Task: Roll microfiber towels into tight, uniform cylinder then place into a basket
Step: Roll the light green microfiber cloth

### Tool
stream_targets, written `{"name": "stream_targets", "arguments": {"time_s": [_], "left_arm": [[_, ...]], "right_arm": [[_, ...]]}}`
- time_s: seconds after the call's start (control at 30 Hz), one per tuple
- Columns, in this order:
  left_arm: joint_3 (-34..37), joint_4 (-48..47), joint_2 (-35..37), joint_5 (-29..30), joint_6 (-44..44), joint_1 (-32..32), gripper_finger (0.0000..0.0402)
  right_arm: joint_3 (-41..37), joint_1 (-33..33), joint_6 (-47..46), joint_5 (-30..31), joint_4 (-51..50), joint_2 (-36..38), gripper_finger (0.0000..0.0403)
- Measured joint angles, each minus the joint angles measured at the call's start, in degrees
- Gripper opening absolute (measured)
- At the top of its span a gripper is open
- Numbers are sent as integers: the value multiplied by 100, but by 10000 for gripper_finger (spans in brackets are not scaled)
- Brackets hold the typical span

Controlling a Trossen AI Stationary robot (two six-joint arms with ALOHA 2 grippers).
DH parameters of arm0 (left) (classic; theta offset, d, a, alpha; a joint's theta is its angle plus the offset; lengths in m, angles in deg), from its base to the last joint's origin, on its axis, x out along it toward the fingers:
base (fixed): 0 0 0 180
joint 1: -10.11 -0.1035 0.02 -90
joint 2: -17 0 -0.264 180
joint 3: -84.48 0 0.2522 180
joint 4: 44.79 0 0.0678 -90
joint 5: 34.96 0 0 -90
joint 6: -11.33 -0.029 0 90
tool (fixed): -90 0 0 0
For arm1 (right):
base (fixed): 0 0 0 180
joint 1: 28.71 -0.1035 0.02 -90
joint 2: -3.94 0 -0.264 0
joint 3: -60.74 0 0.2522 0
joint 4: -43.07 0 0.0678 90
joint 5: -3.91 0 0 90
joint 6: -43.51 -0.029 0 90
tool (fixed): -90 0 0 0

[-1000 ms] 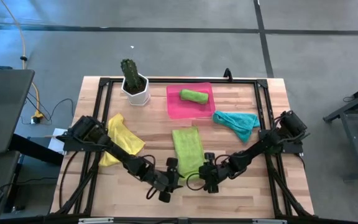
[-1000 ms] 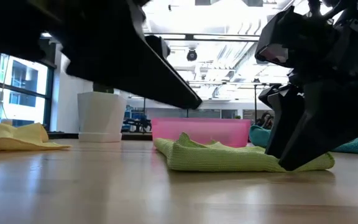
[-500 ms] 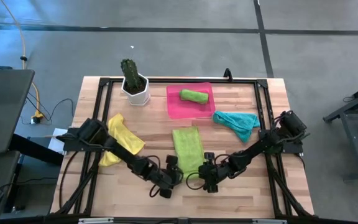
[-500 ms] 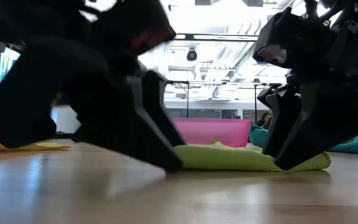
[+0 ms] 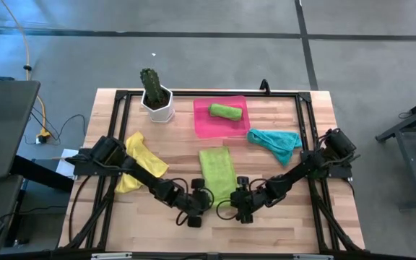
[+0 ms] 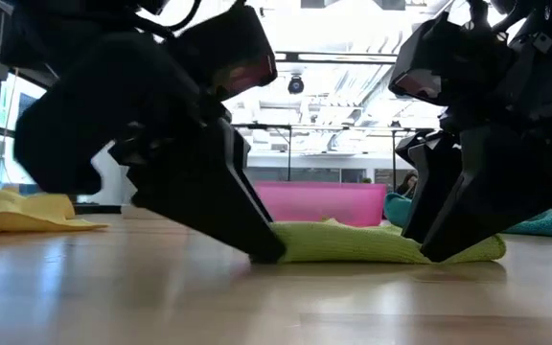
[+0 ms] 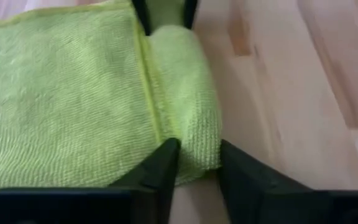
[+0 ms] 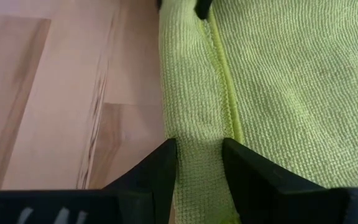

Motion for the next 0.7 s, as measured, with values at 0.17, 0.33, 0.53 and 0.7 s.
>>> {"name": "stream_targets", "arguments": {"time_s": [0.17, 0.33, 0.53, 0.7], "left_arm": [[0, -14, 0, 17, 494, -6, 12], [0, -22, 0, -2, 810, -6, 16], [-2, -76, 0, -16, 817, -4, 5], [-2, -90, 0, -34, 819, -15, 9]], "right_arm": [[-3, 0, 3, 47, -10, 35, 128], [-28, 5, 239, 82, -257, 424, 128], [-17, -9, 270, 186, -774, 1073, 128], [-9, -209, 934, 131, -726, 939, 128]]}}
